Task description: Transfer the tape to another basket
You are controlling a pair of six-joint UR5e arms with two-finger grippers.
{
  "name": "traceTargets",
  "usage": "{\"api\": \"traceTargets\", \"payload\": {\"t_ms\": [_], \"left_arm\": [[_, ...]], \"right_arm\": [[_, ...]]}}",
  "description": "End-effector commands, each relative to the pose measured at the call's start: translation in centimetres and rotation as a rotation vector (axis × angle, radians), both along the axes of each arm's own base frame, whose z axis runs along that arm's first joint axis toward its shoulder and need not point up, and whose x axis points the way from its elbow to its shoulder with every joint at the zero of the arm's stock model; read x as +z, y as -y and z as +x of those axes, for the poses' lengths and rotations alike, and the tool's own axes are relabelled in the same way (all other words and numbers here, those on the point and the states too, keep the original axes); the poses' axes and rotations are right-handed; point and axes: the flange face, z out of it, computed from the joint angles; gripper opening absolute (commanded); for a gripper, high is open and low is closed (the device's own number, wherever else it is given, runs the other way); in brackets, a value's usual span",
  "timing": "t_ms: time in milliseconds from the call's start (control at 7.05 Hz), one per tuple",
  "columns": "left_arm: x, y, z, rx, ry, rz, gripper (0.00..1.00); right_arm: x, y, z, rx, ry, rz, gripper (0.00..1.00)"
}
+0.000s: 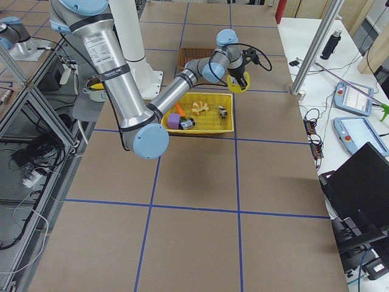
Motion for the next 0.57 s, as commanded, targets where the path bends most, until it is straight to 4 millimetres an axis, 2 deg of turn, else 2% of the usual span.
{"api": "traceTargets", "payload": {"t_ms": [0, 142, 284, 426], "left_arm": [[-5.8, -0.9, 7.1, 0.052, -0.063, 0.047, 0.99], [-7.2, -2.2, 12.0, 0.062, -0.094, 0.106, 0.99], [-8.1, -3.7, 14.9, 0.034, -0.145, 0.113, 0.99], [-10.1, -4.0, 15.6, -0.006, -0.248, 0.013, 0.99]], "right_arm": [[-2.7, -1.8, -4.2, 0.053, 0.126, 0.023, 0.00], [-4.9, -3.2, -6.6, 0.072, 0.165, 0.020, 0.00], [-6.7, -4.5, -8.8, 0.108, 0.186, 0.032, 0.00], [-7.6, -5.0, -9.4, 0.103, 0.199, 0.041, 0.00]]}}
